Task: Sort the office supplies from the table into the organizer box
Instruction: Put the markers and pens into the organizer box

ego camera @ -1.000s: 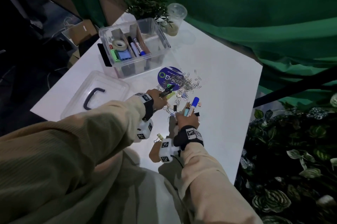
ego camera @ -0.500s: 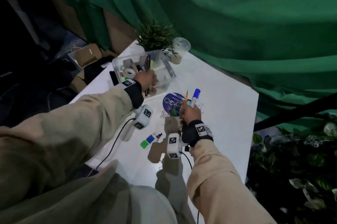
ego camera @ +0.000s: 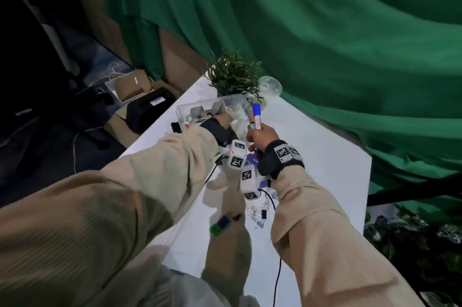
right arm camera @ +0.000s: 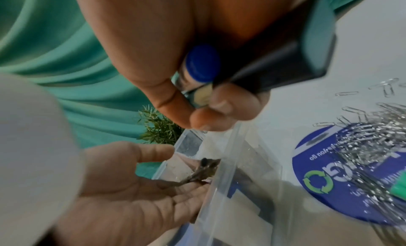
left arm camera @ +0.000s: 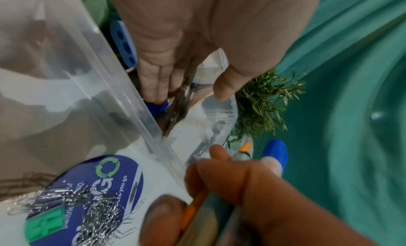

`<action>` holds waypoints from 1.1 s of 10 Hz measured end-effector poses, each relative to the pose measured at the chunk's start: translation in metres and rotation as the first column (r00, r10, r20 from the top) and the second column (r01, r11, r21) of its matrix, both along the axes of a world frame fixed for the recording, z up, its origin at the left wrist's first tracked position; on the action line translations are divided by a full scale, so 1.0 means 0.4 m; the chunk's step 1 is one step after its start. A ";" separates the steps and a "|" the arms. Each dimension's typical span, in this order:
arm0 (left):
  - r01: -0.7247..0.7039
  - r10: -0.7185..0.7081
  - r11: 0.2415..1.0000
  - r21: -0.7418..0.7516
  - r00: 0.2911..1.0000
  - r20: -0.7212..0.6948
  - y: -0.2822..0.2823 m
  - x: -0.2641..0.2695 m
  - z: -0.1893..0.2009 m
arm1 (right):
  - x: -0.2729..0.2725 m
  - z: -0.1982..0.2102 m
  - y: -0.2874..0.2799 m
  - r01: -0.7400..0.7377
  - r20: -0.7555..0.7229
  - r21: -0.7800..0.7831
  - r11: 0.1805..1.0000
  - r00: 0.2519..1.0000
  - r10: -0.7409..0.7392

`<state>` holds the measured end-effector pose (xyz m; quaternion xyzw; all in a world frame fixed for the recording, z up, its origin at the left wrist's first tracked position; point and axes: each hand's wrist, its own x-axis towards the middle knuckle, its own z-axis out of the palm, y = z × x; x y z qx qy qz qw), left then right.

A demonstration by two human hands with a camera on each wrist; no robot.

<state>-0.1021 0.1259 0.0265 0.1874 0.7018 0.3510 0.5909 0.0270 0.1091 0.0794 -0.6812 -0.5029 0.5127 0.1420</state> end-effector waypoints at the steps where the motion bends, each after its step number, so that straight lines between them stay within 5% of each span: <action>1: -0.090 0.092 0.996 -0.022 0.994 0.063 0.021 -0.017 -0.003 | -0.039 -0.021 0.038 -0.072 0.086 0.001 0.997 0.994 0.072; 3: -0.077 0.067 0.995 0.061 0.987 0.148 0.001 -0.121 0.041 | -0.140 -0.052 0.094 -0.256 0.261 0.006 0.967 0.934 0.246; 4: -0.150 0.145 0.989 0.010 0.969 0.199 -0.010 -0.190 0.022 | -0.192 -0.090 0.110 -0.298 0.338 0.007 0.954 0.899 0.279; 6: -0.096 0.067 0.993 0.067 0.936 0.347 -0.035 -0.229 -0.008 | -0.239 -0.120 0.093 -0.332 0.482 0.093 0.939 0.840 0.249; 8: -0.102 0.076 0.992 0.069 0.949 0.307 -0.023 -0.196 -0.022 | -0.215 -0.124 0.041 -0.369 0.354 0.386 0.846 0.906 0.234; 9: -0.123 0.085 0.988 0.092 0.938 0.335 -0.045 -0.193 -0.022 | -0.158 -0.142 0.016 -0.254 0.275 0.496 0.831 0.953 0.127; 10: 0.071 -0.028 0.970 0.231 0.982 -0.186 -0.063 -0.172 -0.052 | -0.078 -0.153 -0.018 -0.051 0.184 0.543 0.838 0.981 -0.059; 11: 0.333 -0.152 0.910 0.246 0.822 -0.549 -0.095 -0.137 -0.052 | 0.009 -0.181 -0.062 0.022 0.177 0.548 0.836 0.974 -0.142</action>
